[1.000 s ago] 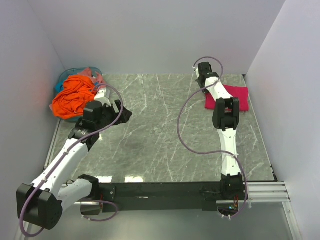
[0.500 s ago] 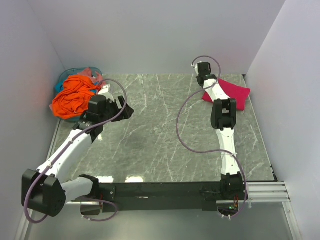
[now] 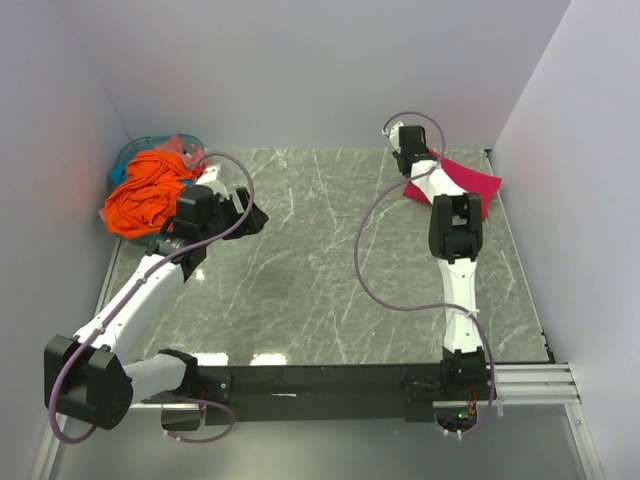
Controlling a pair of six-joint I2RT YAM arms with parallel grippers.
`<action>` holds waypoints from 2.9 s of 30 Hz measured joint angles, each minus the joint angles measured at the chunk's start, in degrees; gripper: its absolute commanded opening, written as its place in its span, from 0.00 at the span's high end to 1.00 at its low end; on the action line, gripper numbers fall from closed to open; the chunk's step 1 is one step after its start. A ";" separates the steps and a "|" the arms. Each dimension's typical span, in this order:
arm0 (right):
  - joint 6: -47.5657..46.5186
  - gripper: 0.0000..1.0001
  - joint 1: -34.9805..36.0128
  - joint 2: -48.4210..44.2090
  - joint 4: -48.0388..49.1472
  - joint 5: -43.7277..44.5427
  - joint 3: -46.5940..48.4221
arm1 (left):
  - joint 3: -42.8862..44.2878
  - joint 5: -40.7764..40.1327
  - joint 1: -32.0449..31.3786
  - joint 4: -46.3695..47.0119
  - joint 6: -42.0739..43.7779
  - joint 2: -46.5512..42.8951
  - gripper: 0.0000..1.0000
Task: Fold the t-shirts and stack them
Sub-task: Neatly place the folded tshirt to the corner
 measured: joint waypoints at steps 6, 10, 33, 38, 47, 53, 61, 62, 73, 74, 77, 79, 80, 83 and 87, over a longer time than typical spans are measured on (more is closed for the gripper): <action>-0.66 0.48 -0.09 -18.75 -2.45 -6.91 -14.12 | -0.46 0.31 0.00 0.20 0.22 -4.00 0.16; -3.04 0.49 -1.36 -29.07 -7.78 -15.61 -17.70 | -1.77 0.50 0.00 0.39 0.44 -6.49 0.16; -38.88 0.51 -11.89 -33.11 -2.40 -25.53 -46.93 | -5.84 4.90 0.00 2.32 -0.70 -5.35 0.17; -38.27 0.51 -7.50 -29.27 0.63 -24.92 -47.28 | -5.84 4.92 0.00 2.29 -1.55 -4.26 0.17; -36.44 0.64 -2.99 -24.63 2.75 -22.86 -42.01 | -5.84 4.87 0.00 2.25 -1.42 -3.91 0.17; -36.57 0.79 -3.02 -23.08 4.74 -21.68 -41.55 | -5.84 4.90 0.00 2.27 -1.27 -3.69 0.17; -37.86 0.88 -3.30 -23.63 7.89 -21.92 -43.82 | -5.84 4.90 0.00 2.25 -1.25 -3.45 0.17; -38.25 0.89 -3.52 -23.98 8.35 -22.32 -44.44 | -5.84 4.92 0.00 2.25 -1.27 -3.45 0.17; -42.56 0.92 -9.33 -31.58 9.79 -27.52 -54.60 | -5.84 5.55 0.00 2.27 -1.29 -3.45 0.17; -43.06 0.92 -9.88 -32.06 9.53 -27.89 -55.12 | -5.84 5.66 0.00 2.27 -1.29 -3.45 0.17; -44.78 0.92 -11.21 -33.73 9.14 -28.79 -57.11 | -5.84 6.19 0.02 2.27 -1.33 -3.43 0.17; -45.77 0.92 -12.02 -34.69 8.57 -29.07 -58.01 | -5.84 6.45 0.00 2.29 -1.36 -3.43 0.17; -46.05 0.91 -12.35 -35.01 8.09 -29.27 -58.14 | -5.84 6.58 0.00 2.29 -1.36 -3.39 0.17; -46.66 0.90 -13.11 -35.67 7.30 -29.94 -58.14 | -5.84 6.86 0.02 2.34 -1.38 -3.08 0.17; -47.19 0.91 -13.79 -36.00 6.71 -30.10 -58.14 | -5.84 7.02 0.02 2.32 -1.38 -2.93 0.17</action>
